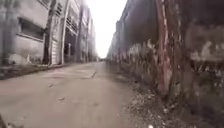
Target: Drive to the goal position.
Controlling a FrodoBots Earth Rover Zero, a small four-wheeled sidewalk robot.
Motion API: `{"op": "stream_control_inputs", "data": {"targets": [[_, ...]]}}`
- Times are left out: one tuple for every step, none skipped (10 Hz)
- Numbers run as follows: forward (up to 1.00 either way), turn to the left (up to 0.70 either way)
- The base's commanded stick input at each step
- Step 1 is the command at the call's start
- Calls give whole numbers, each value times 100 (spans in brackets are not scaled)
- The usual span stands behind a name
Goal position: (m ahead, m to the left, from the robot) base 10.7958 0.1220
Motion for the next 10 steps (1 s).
{"op": "stream_control_inputs", "data": {"targets": [[100, 27], [100, 27], [100, 27], [100, 23], [100, 19], [100, 15], [100, 11], [100, 7], [100, 3], [100, 0]]}}
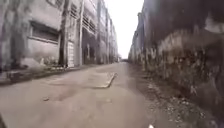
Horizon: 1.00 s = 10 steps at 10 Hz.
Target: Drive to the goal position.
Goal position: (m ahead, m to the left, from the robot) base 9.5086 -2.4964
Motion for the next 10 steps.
{"op": "stream_control_inputs", "data": {"targets": [[100, 0], [100, 0], [100, 27], [100, 27], [100, 18], [100, 0], [100, 0], [100, 0], [100, -27], [100, -27]]}}
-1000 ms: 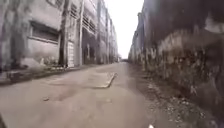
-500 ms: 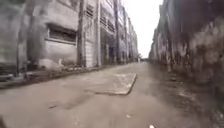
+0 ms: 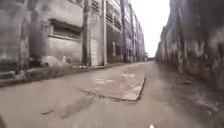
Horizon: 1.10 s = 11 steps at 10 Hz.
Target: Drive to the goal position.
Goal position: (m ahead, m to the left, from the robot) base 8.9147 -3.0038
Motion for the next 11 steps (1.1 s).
{"op": "stream_control_inputs", "data": {"targets": [[100, -27], [100, -22], [100, -4], [100, 0], [100, 0], [100, 0], [100, -11], [100, -27], [100, -27], [100, -27], [100, -27]]}}
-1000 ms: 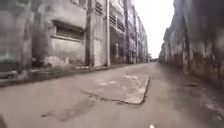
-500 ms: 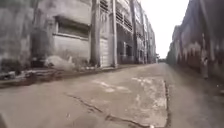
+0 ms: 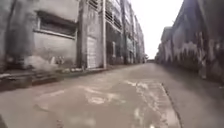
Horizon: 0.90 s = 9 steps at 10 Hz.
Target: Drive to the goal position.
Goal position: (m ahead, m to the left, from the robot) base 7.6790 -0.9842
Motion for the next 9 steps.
{"op": "stream_control_inputs", "data": {"targets": [[100, 0], [100, 0], [100, 0], [100, 0], [100, 0], [100, 0], [100, 0], [100, 0], [100, 0]]}}
